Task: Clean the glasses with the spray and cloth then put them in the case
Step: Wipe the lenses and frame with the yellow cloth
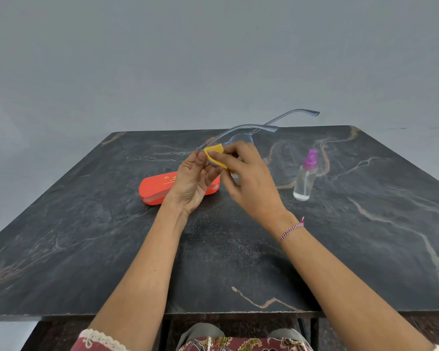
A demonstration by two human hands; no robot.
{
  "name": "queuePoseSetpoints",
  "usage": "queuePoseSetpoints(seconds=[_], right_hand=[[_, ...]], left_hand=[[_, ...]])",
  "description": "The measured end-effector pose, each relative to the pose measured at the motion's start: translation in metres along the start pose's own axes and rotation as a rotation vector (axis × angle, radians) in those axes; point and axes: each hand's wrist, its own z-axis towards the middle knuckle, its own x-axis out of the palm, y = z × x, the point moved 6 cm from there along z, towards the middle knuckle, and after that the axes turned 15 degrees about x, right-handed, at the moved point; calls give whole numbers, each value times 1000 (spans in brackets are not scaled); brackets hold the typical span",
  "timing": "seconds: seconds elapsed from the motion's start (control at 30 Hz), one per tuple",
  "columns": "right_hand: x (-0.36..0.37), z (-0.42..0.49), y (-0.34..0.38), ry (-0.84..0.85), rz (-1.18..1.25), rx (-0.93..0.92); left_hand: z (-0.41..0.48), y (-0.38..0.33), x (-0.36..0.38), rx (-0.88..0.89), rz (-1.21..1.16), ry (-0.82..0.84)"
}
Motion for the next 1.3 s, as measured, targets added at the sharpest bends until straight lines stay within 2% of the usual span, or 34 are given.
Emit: queuePoseSetpoints(seconds=[0.13,0.4,0.53,0.73,0.83,0.97,1.13,1.3], right_hand=[[-6,3,-9,-65,-27,114],[3,2,1,17,-113,-1],[-3,8,-13,-47,-197,118],[-8,5,-2,-10,35,64],[-8,7,-7,-24,3,70],[-11,12,-19,-49,-34,179],[-8,8,-7,-3,60,76],[-10,10,-15,-43,4,126]], left_hand=[[0,3,0,-23,2,5],[1,6,-1,-39,-8,27],[0,7,-1,-56,34,29],[-1,7,-2,-63,30,38],[0,8,-1,-61,50,55],[-3,9,4,-88,57,87],[-3,8,3,-76,66,84],[-4,12,4,-92,99,100]])
